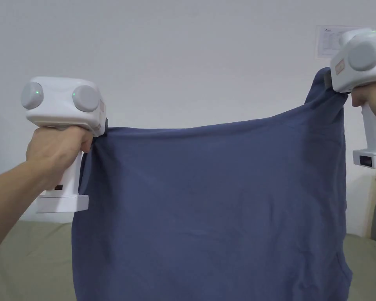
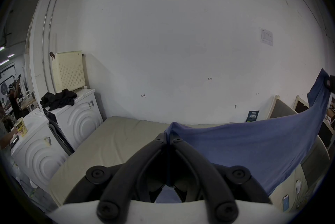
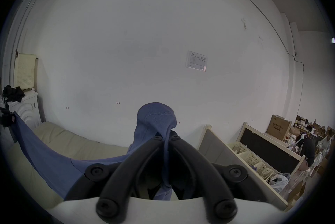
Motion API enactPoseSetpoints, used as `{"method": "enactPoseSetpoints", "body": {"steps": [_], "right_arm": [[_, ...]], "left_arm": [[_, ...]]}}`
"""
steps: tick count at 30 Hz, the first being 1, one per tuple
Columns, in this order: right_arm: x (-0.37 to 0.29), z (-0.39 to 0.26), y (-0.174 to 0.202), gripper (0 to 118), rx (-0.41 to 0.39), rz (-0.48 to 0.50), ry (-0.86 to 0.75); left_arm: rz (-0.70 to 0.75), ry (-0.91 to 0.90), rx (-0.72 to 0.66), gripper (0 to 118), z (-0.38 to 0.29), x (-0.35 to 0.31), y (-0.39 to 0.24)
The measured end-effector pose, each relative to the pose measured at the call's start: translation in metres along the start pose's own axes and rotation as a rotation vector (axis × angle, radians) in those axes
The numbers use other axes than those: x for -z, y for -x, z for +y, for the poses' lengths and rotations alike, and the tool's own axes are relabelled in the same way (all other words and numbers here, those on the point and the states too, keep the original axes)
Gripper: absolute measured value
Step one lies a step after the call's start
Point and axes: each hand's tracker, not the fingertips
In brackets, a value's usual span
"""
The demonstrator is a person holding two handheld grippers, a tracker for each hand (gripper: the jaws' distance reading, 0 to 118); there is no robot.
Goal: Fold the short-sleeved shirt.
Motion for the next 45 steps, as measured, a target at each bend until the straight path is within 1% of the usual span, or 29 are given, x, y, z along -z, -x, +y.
{"method": "enactPoseSetpoints", "body": {"steps": [5, 8, 11, 14, 15, 17, 19, 23, 24, 25, 26, 27, 28, 29, 30, 31, 32, 33, 34, 35, 36, 37, 38, 39, 40, 41, 42, 45], "right_arm": [[0.032, 0.012, 0.014, 4, 0.009, -0.01, -0.008], [0.05, 0.014, 0.022, 4, -0.011, -0.018, -0.017], [0.063, 0.015, 0.026, 4, 0.007, -0.02, -0.029], [0.075, 0.007, 0.032, 4, -0.01, -0.017, -0.051], [0.079, 0.002, 0.035, 4, -0.003, -0.021, -0.058], [0.088, -0.013, 0.039, 4, 0.0, -0.003, -0.037], [0.097, -0.041, 0.047, 4, -0.027, 0.011, 0.009], [0.107, -0.117, 0.058, 4, -0.005, 0.045, 0.095], [0.109, -0.14, 0.06, 4, -0.022, 0.058, 0.139], [0.105, -0.166, 0.062, 4, -0.043, 0.051, 0.168], [0.101, -0.185, 0.062, 4, -0.038, 0.06, 0.165], [0.094, -0.206, 0.061, 4, -0.023, 0.074, 0.193], [0.087, -0.227, 0.059, 4, 0.011, 0.088, 0.232], [0.077, -0.245, 0.059, 4, 0.021, 0.117, 0.268], [0.064, -0.267, 0.057, 4, 0.057, 0.129, 0.274], [0.052, -0.286, 0.056, 4, 0.017, 0.127, 0.308], [0.039, -0.304, 0.054, 4, 0.043, 0.134, 0.296], [0.023, -0.321, 0.054, 4, 0.026, 0.14, 0.356], [0.007, -0.34, 0.052, 4, 0.043, 0.174, 0.369], [-0.008, -0.357, 0.05, 4, 0.054, 0.155, 0.389], [-0.025, -0.374, 0.047, 4, 0.05, 0.182, 0.422], [-0.043, -0.389, 0.046, 4, 0.063, 0.17, 0.413], [-0.057, -0.402, 0.045, 4, 0.059, 0.169, 0.444], [-0.076, -0.419, 0.041, 4, 0.086, 0.183, 0.452], [-0.091, -0.434, 0.04, 4, 0.088, 0.176, 0.492], [-0.099, -0.451, 0.035, 4, 0.114, 0.196, 0.51], [-0.111, -0.465, 0.033, 4, 0.136, 0.177, 0.531], [-0.151, -0.498, 0.031, 4, 0.134, 0.173, 0.57]], "left_arm": [[0.023, -0.027, -0.003, 0, 0.011, 0.035, -0.012], [0.022, -0.025, -0.005, 0, 0.017, 0.054, -0.015], [0.063, -0.039, 0.014, 0, 0.027, 0.074, -0.02], [0.068, -0.061, -0.014, 0, 0.024, 0.089, -0.019], [0.066, -0.059, -0.011, 0, 0.018, 0.094, -0.019], [0.066, -0.054, -0.012, 0, 0.003, 0.105, -0.018], [0.063, -0.007, 0.008, 0, -0.025, 0.12, -0.018], [0.044, 0.094, 0.017, 0, -0.086, 0.147, -0.015], [0.04, 0.126, 0.023, 0, -0.106, 0.151, -0.015], [0.028, 0.148, 0.024, 0, -0.127, 0.153, -0.013], [0.019, 0.164, 0.034, 0, -0.143, 0.155, -0.012], [0.017, 0.197, 0.036, 0, -0.162, 0.155, -0.01], [0.008, 0.218, 0.036, 0, -0.181, 0.154, -0.008], [-0.003, 0.232, 0.04, 0, -0.197, 0.15, -0.005], [-0.008, 0.26, 0.036, 0, -0.217, 0.145, -0.003], [-0.022, 0.273, 0.034, 0, -0.236, 0.139, 0.001], [-0.026, 0.299, 0.034, 0, -0.252, 0.133, 0.005], [-0.03, 0.325, 0.036, 0, -0.269, 0.125, 0.009], [-0.027, 0.332, 0.036, 0, -0.284, 0.117, 0.013], [-0.028, 0.347, 0.042, 0, -0.298, 0.108, 0.017], [-0.031, 0.363, 0.043, 0, -0.309, 0.099, 0.021], [-0.037, 0.377, 0.042, 0, -0.323, 0.086, 0.027], [-0.051, 0.383, 0.04, 0, -0.333, 0.078, 0.03], [-0.058, 0.396, 0.054, 0, -0.344, 0.066, 0.034], [-0.059, 0.393, 0.056, 0, -0.356, 0.055, 0.039], [-0.058, 0.41, 0.076, 0, -0.366, 0.045, 0.042], [-0.06, 0.419, 0.074, 0, -0.377, 0.035, 0.046], [-0.072, 0.456, 0.07, 0, -0.407, 0.015, 0.058]]}}
